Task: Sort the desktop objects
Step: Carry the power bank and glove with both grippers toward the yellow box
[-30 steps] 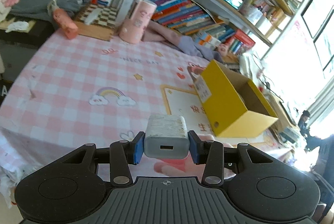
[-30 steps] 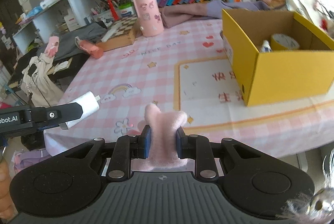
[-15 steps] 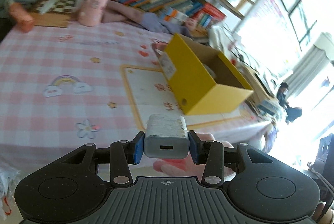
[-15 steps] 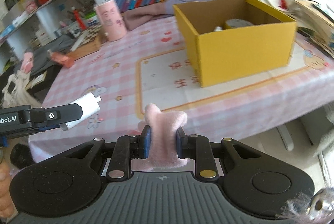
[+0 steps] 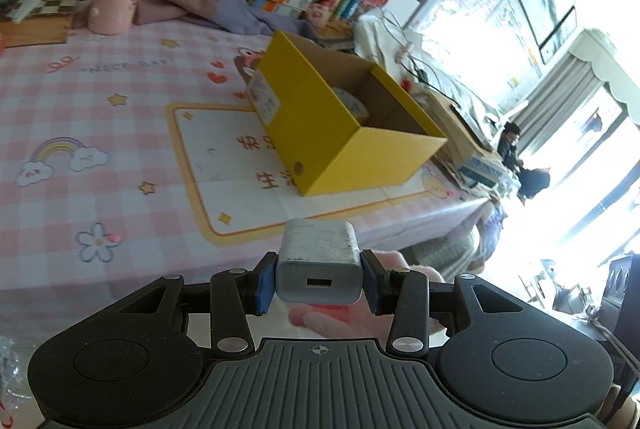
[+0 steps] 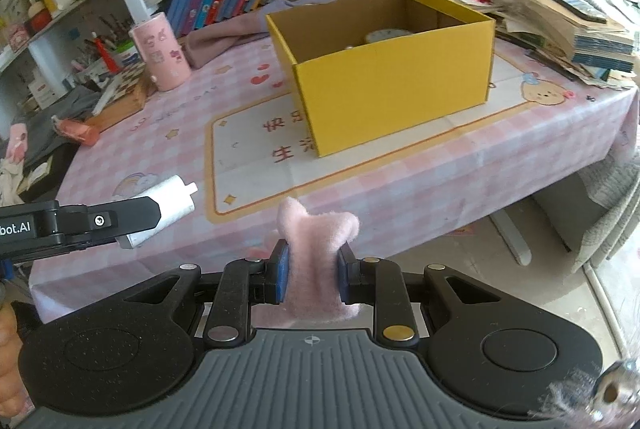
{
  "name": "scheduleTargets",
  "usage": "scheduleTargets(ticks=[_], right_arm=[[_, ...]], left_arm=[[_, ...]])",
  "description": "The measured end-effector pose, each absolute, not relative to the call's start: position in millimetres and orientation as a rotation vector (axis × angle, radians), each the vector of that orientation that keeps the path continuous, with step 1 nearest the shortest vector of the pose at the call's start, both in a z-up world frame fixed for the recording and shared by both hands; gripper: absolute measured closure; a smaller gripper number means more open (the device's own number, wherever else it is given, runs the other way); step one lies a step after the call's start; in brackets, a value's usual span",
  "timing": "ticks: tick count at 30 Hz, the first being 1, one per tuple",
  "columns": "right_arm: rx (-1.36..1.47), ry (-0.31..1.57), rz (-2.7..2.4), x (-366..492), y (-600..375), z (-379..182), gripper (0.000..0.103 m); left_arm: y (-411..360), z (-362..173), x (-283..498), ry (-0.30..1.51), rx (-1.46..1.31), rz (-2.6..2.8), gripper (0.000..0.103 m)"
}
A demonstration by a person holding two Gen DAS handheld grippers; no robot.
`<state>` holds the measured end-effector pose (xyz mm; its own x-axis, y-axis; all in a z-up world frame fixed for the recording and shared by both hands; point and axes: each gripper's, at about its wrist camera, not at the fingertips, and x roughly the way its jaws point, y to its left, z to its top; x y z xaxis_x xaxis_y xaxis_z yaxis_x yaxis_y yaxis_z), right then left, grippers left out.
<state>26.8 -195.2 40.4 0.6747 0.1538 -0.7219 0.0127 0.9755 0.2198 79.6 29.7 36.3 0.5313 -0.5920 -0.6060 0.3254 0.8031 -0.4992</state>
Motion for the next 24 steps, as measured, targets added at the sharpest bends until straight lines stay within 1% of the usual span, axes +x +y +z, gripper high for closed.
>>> scheduleTargets(ticks=[24], right_arm=[[0.282, 0.803, 0.014, 34, -263, 41, 0.082]], left_arm=[[-45, 40, 98, 0.861, -0.255, -0.630, 0.061]])
